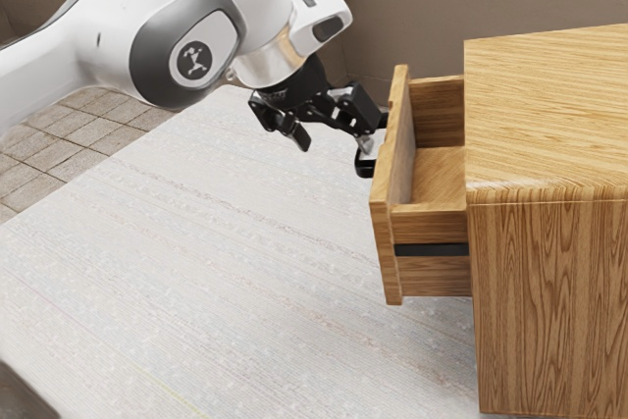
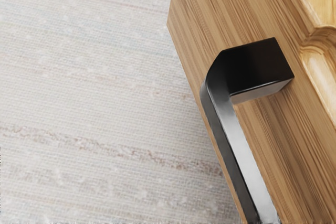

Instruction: Pull the drawer handle with one arm to open the drawer

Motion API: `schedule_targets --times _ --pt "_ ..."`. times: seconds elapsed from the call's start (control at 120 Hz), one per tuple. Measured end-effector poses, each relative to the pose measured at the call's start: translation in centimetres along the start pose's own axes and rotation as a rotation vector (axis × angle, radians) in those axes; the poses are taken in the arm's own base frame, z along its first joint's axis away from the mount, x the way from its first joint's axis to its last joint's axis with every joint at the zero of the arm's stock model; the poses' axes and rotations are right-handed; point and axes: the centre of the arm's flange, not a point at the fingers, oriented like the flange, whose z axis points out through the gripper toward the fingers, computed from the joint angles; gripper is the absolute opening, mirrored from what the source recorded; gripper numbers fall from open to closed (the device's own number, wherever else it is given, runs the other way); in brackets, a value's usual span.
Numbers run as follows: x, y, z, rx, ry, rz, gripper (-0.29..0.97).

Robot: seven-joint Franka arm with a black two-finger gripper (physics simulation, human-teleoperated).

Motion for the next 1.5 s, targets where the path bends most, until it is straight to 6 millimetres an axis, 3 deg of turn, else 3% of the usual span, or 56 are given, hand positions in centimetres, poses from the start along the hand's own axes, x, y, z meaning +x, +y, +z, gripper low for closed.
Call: schedule_targets --times 1.5 --pt "-0.1 -2.4 -0.3 0.035 -0.036 -0.031 0.68"
